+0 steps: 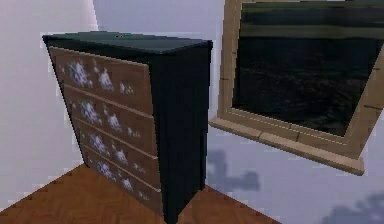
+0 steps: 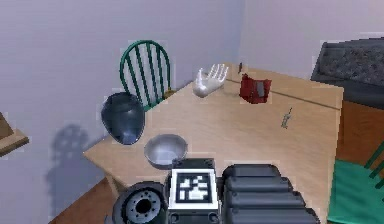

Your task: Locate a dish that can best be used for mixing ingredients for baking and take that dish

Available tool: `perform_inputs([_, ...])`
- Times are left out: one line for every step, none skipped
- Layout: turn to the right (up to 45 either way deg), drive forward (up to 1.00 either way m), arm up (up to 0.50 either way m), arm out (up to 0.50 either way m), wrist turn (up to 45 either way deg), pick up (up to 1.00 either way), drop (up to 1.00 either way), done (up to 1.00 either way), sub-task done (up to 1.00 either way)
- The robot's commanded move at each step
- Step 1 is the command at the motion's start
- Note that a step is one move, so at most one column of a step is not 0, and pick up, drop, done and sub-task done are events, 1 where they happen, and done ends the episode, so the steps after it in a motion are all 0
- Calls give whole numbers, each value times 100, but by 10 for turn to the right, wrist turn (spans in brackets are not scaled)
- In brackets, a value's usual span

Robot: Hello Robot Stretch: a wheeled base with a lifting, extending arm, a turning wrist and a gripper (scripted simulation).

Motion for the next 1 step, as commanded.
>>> perform_inputs([0,0,0,26,0,0,0,0,0])
